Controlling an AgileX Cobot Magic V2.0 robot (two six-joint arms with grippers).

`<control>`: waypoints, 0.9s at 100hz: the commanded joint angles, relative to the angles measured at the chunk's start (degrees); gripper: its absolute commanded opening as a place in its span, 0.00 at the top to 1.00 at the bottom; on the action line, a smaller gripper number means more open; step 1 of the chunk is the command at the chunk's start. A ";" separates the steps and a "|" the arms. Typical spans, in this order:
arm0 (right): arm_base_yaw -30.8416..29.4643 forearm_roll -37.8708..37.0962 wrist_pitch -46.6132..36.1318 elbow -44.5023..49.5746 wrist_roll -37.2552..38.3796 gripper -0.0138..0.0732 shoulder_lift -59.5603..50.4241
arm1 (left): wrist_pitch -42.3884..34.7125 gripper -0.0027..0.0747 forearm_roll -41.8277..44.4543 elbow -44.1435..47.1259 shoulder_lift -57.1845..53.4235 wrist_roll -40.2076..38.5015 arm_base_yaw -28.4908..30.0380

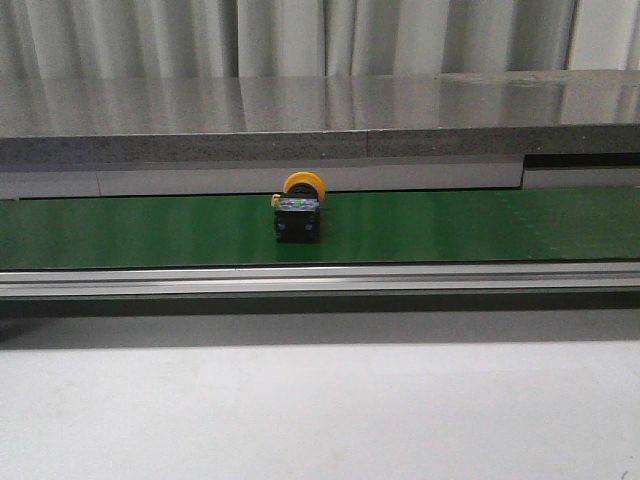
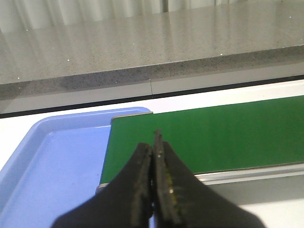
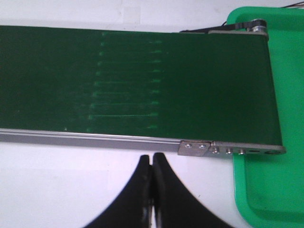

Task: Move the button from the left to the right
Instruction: 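Retract the left gripper while the belt carries the button along, then lower the open right gripper over the button on the belt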

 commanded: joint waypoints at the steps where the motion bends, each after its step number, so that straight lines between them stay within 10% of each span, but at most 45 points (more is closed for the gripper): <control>1: 0.02 -0.02 -2.62 -2.19 -0.12 0.91 0.00 | -4.19 0.99 -0.58 -1.56 0.35 -0.04 -0.37; 14: 0.02 0.25 -2.69 -2.19 -0.12 0.77 0.00 | -4.19 0.99 -0.58 -1.56 0.35 -0.04 -0.37; 43: 0.02 1.18 -4.19 -2.19 -0.12 0.10 0.00 | -4.19 0.99 -0.58 -1.56 0.35 -0.04 -0.37; 90: 0.07 9.45 -7.98 -3.26 -0.17 0.08 1.85 | -4.19 0.99 -0.58 -1.56 0.35 -0.04 -0.37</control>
